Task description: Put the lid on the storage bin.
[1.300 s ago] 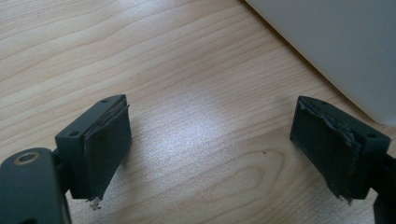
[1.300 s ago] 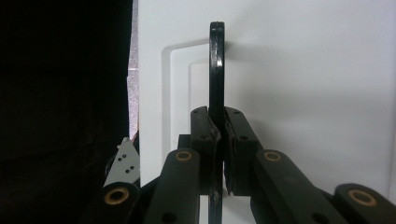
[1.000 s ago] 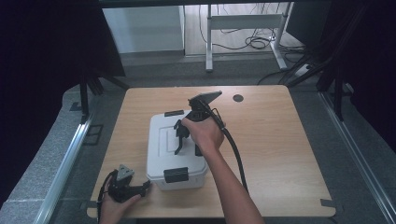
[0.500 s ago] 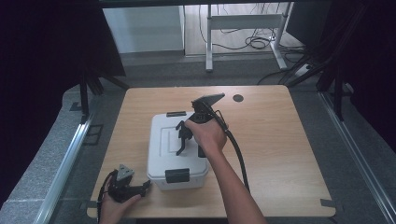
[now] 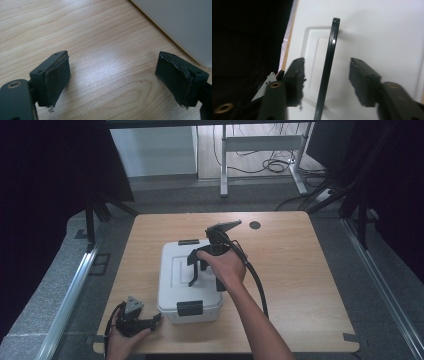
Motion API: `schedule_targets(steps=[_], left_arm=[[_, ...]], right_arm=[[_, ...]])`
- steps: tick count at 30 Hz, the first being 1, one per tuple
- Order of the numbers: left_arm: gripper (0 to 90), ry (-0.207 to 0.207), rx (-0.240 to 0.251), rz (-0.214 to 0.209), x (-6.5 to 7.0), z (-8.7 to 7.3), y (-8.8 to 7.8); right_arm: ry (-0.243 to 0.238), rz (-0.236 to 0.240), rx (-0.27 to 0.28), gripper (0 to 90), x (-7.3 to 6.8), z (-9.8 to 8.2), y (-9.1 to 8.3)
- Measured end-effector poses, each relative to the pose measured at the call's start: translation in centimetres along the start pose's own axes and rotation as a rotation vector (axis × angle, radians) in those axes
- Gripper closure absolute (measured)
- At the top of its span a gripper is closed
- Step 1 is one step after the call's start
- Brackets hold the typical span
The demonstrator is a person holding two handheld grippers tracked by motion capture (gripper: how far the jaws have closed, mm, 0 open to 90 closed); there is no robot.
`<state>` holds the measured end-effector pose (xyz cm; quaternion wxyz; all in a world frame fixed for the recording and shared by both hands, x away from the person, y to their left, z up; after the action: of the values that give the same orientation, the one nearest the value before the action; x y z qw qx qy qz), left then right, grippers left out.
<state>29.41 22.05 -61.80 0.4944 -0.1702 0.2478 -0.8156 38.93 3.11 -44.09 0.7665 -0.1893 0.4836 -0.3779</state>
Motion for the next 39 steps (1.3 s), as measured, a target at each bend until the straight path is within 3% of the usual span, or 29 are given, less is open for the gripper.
schedule_targets(steps=[5, 11, 18, 30, 39], left_arm=[[12.4, 0.000, 0.000, 0.000, 0.0, 0.0, 0.0], [12.4, 0.000, -0.001, 0.001, 0.0, 0.0, 0.0], [12.4, 0.000, -0.001, 0.001, 0.0, 0.0, 0.0], [12.4, -0.001, 0.002, 0.001, 0.0, 0.0, 0.0], [12.4, -0.004, 0.003, 0.002, 0.0, 0.0, 0.0]], right_arm=[[-0.065, 0.053, 0.066, 36.3, 0.3, 0.2, -1.1], [-0.159, 0.096, 0.156, 33.9, 1.2, 0.2, -2.9], [-0.195, 0.154, 0.235, 33.7, 2.9, -0.1, -5.6], [-0.154, 0.167, 0.312, 33.8, 9.0, -1.9, -9.5], [-0.134, 0.145, 0.349, 33.4, 14.0, -4.2, -11.7]])
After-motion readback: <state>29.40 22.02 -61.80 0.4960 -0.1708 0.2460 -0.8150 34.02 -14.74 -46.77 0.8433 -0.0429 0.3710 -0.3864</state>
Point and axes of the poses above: each handheld gripper's, and its own axes: y roughly forward along the jaws, z roughly out of its top, x roughly to its right, the point moved 10 cm from there along y, roughly forward along the jaws, and after that the axes turned 12 degrees about x, right-handed, at the moved point
